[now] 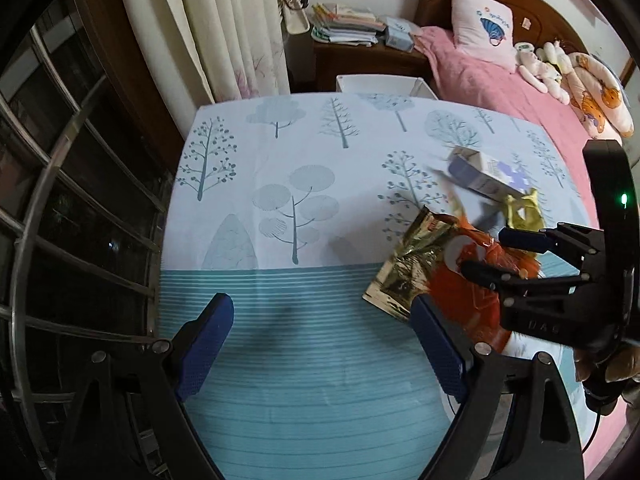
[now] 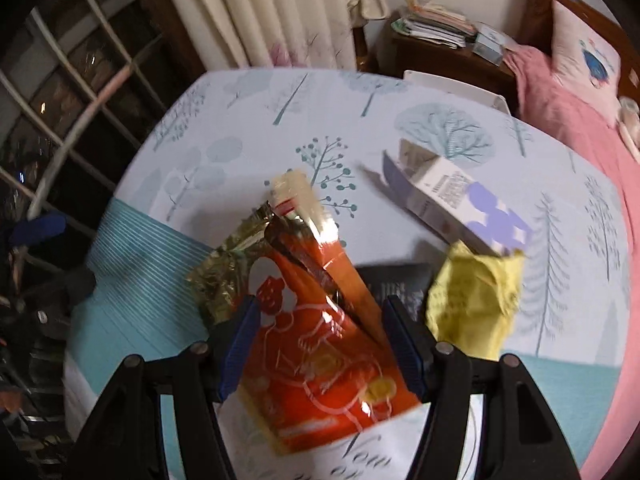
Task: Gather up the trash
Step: 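Grasp the orange snack packet with the right tool while the left tool grasps the yellow wrapper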
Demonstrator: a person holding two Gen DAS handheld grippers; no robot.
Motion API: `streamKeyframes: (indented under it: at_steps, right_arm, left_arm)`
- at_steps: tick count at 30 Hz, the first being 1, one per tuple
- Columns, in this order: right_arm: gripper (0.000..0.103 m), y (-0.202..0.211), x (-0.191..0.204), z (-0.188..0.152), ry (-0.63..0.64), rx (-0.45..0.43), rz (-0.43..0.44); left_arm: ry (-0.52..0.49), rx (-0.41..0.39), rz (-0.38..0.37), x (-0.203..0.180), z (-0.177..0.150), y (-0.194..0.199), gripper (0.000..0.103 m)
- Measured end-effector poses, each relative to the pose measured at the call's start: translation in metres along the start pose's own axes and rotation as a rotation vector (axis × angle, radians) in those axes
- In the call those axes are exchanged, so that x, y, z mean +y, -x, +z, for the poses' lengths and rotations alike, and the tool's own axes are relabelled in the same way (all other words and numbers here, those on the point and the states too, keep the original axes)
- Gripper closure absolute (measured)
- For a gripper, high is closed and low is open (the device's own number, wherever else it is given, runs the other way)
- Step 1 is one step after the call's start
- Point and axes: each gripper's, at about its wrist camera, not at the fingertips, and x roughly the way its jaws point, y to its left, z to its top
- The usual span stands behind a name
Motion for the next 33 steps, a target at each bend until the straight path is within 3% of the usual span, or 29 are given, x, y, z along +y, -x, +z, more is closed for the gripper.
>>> streamKeyframes:
  at_steps: [7, 8, 10, 12, 13, 14, 15, 22, 33]
  right_arm:
    - [0.042, -0.015, 0.029, -0.003, 0.149, 0.028, -0.033]
    - [0.050, -0.015, 0.033, -0.005, 0.168, 0.028, -0.031]
    - [0.056, -0.013, 0.039, -0.009, 0.181, 0.022, -0.029]
    - [0.075, -0.008, 0.039, -0.013, 0.164, 0.021, -0.007]
    - [0.079, -0.004, 0.039, -0.014, 0.154, 0.017, -0.005]
    - [0.090, -0.001, 0.038, -0.015, 0.145, 0.016, 0.001]
    - [0.092, 0.002, 0.038, -0.017, 0.131, 0.014, 0.011]
    - [0.096, 0.041, 0.036, -0.052, 0.021, -0.031, 0.022]
    - [0.096, 0.113, -0.042, -0.106, -0.335, -0.171, -0.144]
  left_arm:
    - [0.015, 0.029, -0.026, 0.007, 0.001, -0.016, 0.014]
    - [0.015, 0.030, -0.028, 0.007, 0.001, -0.016, 0.014]
    - [0.014, 0.030, -0.037, 0.006, 0.000, -0.015, 0.014]
    - [0.014, 0.029, -0.047, 0.005, 0.000, -0.014, 0.014]
    - [0.012, 0.028, -0.055, 0.004, 0.000, -0.013, 0.014]
    - [0.011, 0.026, -0.062, 0.002, 0.000, -0.012, 0.014]
    - [0.008, 0.024, -0.068, 0.001, 0.000, -0.011, 0.014]
    - [-0.046, 0.002, -0.134, -0.027, 0.002, 0.002, 0.014]
    - [-0.166, -0.003, -0.253, -0.103, 0.014, -0.002, 0.014]
